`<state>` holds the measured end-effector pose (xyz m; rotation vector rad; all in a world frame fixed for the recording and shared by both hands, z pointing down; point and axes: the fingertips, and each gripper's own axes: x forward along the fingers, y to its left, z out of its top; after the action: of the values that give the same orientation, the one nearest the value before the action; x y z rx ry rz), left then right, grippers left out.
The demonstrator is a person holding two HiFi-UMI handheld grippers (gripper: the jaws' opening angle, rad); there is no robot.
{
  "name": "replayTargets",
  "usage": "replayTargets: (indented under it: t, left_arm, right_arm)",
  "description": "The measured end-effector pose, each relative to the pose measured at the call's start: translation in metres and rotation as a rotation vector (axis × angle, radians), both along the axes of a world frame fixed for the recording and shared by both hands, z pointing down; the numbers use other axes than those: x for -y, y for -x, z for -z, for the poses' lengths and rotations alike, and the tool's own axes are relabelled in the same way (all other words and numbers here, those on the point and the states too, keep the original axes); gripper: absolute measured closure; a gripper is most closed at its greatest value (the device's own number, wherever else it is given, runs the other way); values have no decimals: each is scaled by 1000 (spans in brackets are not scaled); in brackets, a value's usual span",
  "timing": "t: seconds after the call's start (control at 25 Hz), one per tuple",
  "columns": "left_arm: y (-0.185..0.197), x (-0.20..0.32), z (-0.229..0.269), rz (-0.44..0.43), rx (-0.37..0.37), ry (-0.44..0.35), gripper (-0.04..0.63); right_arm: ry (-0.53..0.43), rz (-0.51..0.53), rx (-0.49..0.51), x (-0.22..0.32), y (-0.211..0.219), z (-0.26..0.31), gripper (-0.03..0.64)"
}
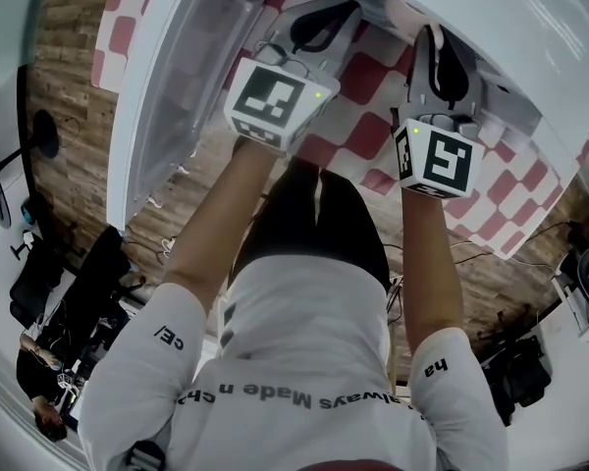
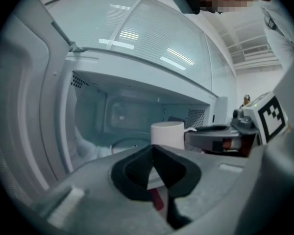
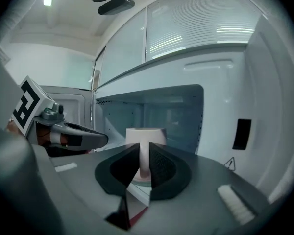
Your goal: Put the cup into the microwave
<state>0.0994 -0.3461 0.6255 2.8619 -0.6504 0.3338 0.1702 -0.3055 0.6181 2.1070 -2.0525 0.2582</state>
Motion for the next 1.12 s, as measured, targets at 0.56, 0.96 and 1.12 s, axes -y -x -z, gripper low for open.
replayTargets:
  t: [0.56,0.96,1.12]
  left_arm:
    - [-4,21,-8,27,15,-22,591]
    - [-1,11,-3,24,24,-11,591]
    - [3,3,6,30,25,-3,592]
  right_arm:
    - [-12,-12,0,29,3,-12,574]
    - [43,-10,27,28,5,-25,566]
    - [69,-12,45,21,6,-20,532]
